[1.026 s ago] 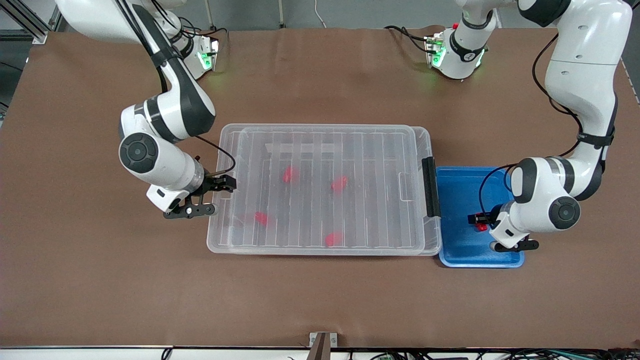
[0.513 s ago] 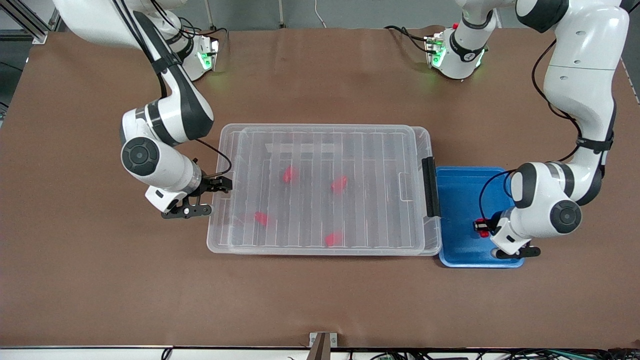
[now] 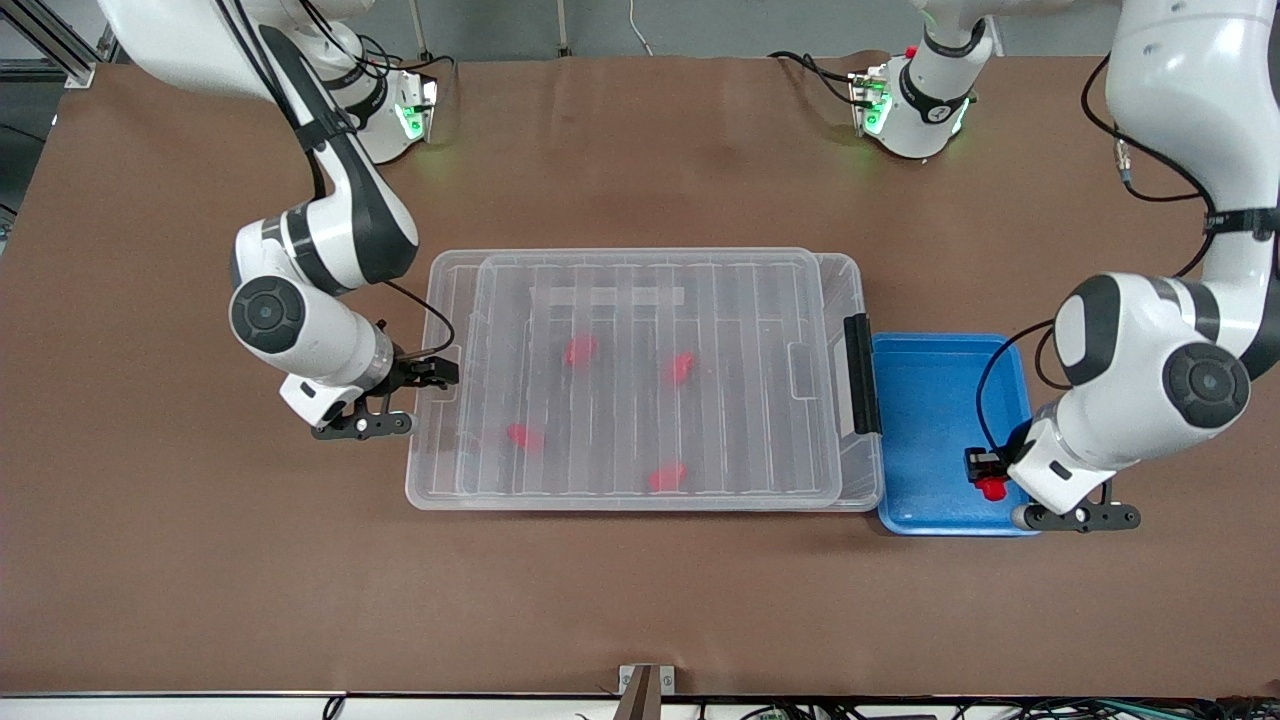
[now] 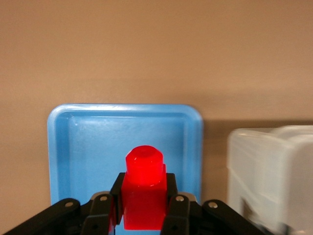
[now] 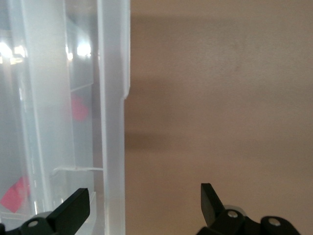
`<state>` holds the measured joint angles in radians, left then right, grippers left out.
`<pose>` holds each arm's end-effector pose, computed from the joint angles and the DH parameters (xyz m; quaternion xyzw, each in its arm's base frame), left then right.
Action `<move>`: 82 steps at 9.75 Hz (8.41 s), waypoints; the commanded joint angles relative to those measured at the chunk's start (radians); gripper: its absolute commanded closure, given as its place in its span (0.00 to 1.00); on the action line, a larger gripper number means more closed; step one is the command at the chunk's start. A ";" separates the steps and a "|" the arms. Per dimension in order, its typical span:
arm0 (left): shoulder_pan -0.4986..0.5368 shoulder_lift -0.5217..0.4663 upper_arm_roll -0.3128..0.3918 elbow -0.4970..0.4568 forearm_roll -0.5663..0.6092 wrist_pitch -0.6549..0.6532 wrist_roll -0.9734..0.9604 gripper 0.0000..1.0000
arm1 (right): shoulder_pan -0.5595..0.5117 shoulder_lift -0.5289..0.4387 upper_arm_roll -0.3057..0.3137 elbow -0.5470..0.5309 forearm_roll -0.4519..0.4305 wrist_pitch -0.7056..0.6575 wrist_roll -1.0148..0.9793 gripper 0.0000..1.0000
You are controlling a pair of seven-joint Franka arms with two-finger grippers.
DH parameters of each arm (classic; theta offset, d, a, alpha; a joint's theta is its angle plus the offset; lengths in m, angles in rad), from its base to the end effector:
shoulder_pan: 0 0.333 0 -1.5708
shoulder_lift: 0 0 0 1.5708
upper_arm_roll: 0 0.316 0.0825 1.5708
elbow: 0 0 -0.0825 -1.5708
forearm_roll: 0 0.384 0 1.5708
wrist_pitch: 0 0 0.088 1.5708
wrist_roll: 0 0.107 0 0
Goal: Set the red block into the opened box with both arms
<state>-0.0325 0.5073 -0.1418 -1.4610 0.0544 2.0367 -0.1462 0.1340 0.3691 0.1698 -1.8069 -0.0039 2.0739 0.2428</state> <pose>0.6990 -0.1027 0.3985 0.9992 -0.0153 0.0348 0.0150 0.6036 0.1815 0.3350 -0.9980 -0.0273 0.0544 0.0149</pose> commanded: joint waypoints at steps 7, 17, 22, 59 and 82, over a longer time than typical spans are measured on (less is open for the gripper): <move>-0.269 -0.070 -0.030 -0.053 0.012 -0.176 -0.470 1.00 | -0.168 -0.068 -0.001 -0.034 -0.024 -0.123 -0.174 0.00; -0.322 -0.040 -0.090 -0.552 0.012 0.400 -0.541 1.00 | -0.251 -0.081 -0.003 0.020 -0.024 -0.193 -0.290 0.00; -0.325 0.075 -0.090 -0.519 0.070 0.485 -0.538 0.79 | -0.244 -0.244 -0.004 0.234 -0.008 -0.400 0.071 0.00; 0.089 -0.544 -0.035 -0.073 -0.016 -0.529 -0.024 0.00 | -0.116 -0.062 -0.070 -0.052 0.272 -0.103 -0.410 1.00; 0.114 -0.538 -0.039 -0.059 -0.018 -0.550 -0.018 0.00 | -0.173 -0.394 -0.248 0.275 0.062 -0.593 -0.178 0.00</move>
<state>0.0809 -0.0382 -0.1773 -1.4967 0.0377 1.4919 -0.1577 -0.0639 -0.0274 -0.0212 -1.6240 0.0738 1.5648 0.0504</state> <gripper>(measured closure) 0.000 0.000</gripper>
